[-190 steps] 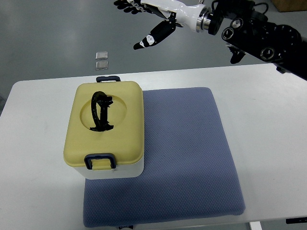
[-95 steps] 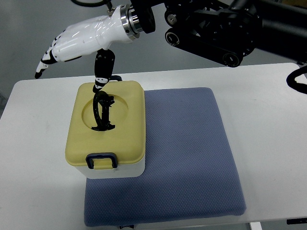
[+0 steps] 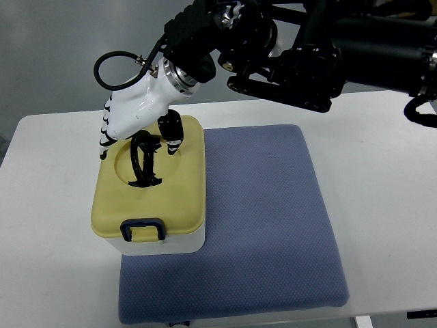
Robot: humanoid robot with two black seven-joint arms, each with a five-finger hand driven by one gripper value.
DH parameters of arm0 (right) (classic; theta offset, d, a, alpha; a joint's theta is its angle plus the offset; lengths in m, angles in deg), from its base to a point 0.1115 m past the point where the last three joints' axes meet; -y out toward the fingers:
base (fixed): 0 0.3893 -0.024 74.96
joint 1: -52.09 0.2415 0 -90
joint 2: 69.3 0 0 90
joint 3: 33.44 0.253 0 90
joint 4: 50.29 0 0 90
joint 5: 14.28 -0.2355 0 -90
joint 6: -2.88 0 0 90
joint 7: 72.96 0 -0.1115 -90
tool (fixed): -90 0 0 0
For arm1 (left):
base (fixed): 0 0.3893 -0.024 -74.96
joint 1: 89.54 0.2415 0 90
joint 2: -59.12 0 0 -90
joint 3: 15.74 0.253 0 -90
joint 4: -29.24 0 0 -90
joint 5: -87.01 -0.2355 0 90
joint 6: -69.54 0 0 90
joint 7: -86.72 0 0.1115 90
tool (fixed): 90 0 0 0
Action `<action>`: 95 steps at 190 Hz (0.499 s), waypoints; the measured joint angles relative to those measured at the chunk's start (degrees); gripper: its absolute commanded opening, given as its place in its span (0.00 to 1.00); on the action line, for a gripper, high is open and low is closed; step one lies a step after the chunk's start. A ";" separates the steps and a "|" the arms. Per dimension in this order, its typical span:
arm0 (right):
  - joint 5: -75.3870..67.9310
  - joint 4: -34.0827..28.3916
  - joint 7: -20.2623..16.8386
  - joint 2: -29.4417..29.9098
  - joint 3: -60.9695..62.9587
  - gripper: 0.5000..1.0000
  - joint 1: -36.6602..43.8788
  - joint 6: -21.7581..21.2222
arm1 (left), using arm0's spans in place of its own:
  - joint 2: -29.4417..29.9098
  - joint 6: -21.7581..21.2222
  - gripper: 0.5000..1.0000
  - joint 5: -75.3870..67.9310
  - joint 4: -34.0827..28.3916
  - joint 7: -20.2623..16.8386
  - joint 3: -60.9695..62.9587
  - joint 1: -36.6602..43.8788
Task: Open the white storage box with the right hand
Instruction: 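Lower the right hand onto the black handle and close fingers around it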
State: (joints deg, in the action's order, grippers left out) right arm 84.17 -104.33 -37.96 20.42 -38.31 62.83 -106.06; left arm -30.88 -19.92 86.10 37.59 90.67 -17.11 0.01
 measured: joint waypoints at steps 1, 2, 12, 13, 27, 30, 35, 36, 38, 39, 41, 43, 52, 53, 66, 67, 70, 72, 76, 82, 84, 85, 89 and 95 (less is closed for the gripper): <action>0.01 0.00 0.00 0.00 -0.01 0.71 0.00 0.00 | 0.00 0.00 1.00 0.00 0.00 0.00 0.00 0.00; 0.02 0.00 0.00 0.00 -0.01 0.70 0.00 0.01 | 0.00 0.00 1.00 0.00 0.00 0.00 0.00 0.00; 0.09 -0.01 0.00 0.01 -0.04 0.65 0.00 0.03 | 0.00 -0.02 1.00 0.00 0.00 0.00 0.00 0.00; 0.09 -0.01 0.00 0.01 -0.04 0.65 0.00 0.03 | 0.00 -0.02 1.00 0.00 0.00 0.00 0.00 0.00; 0.15 -0.01 0.00 0.02 -0.05 0.62 -0.03 0.10 | 0.00 -0.02 1.00 0.00 0.00 0.00 0.00 0.01; 0.15 -0.01 0.00 0.03 -0.05 0.61 -0.05 0.11 | 0.00 -0.02 1.00 0.00 0.00 0.00 0.00 0.01; 0.16 -0.02 0.00 0.04 -0.05 0.60 -0.09 0.12 | 0.00 -0.02 1.00 0.00 0.00 0.00 0.00 0.01; 0.16 -0.02 0.00 0.04 -0.05 0.60 -0.10 0.12 | 0.00 -0.02 1.00 0.00 0.00 0.00 0.00 0.02; 0.16 -0.02 0.00 0.04 -0.05 0.59 -0.11 0.12 | 0.00 -0.02 1.00 0.00 0.00 0.00 0.00 0.01; 0.16 -0.02 0.00 0.04 -0.05 0.59 -0.12 0.12 | 0.00 -0.02 1.00 0.00 0.00 0.00 0.00 0.02; 0.16 -0.02 0.00 0.04 -0.06 0.59 -0.13 0.13 | 0.00 -0.02 1.00 0.00 0.00 0.00 0.00 0.02; 0.16 -0.02 0.00 0.04 -0.06 0.59 -0.14 0.13 | 0.00 -0.02 1.00 0.00 0.00 0.00 0.00 0.02; 0.03 -0.02 0.00 0.04 -0.06 0.59 -0.17 0.13 | 0.00 -0.02 1.00 0.00 0.00 0.00 0.00 0.01; 0.01 -0.02 0.00 0.04 -0.05 0.59 -0.17 0.13 | 0.00 -0.02 1.00 0.00 0.00 0.00 0.00 0.01; -0.28 -0.03 0.00 0.04 -0.05 0.59 -0.24 0.13 | 0.00 -0.02 1.00 0.00 0.00 0.00 0.00 0.01; -0.30 -0.03 0.00 0.03 -0.05 0.59 -0.25 0.13 | 0.00 -0.02 1.00 0.00 0.00 0.00 0.00 0.01; -0.35 -0.06 0.00 0.03 -0.05 0.59 -0.30 0.13 | 0.00 -0.02 1.00 0.00 0.00 0.00 0.00 0.01; -0.38 -0.09 0.00 0.03 -0.05 0.59 -0.35 0.13 | 0.00 -0.02 1.00 0.00 0.00 0.00 0.00 0.01; -0.43 -0.17 0.00 0.04 -0.04 0.59 -0.44 0.13 | 0.00 -0.02 1.00 0.00 0.00 0.00 0.00 0.01; -0.48 -0.35 0.00 0.04 -0.02 0.59 -0.59 0.13 | 0.00 -0.02 1.00 0.00 0.00 0.00 0.00 0.01; -0.49 -0.42 0.00 0.04 -0.01 0.59 -0.63 0.13 | 0.00 -0.02 1.00 0.00 0.00 0.00 0.00 0.01; -0.50 -0.46 0.00 0.05 -0.01 0.59 -0.65 0.12 | 0.00 -0.02 1.00 0.00 0.00 0.00 0.00 0.01; -0.52 -0.65 0.00 0.06 0.01 0.59 -0.73 0.11 | 0.00 -0.02 1.00 0.00 0.00 0.00 0.00 0.01; -0.56 -0.97 0.00 0.08 0.04 0.59 -0.79 0.09 | 0.00 -0.02 1.00 0.00 0.00 0.00 0.00 0.01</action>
State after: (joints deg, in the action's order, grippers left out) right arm 83.61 -105.30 -37.96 20.50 -38.26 62.04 -105.97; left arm -30.88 -19.94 86.10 37.59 90.67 -17.12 0.02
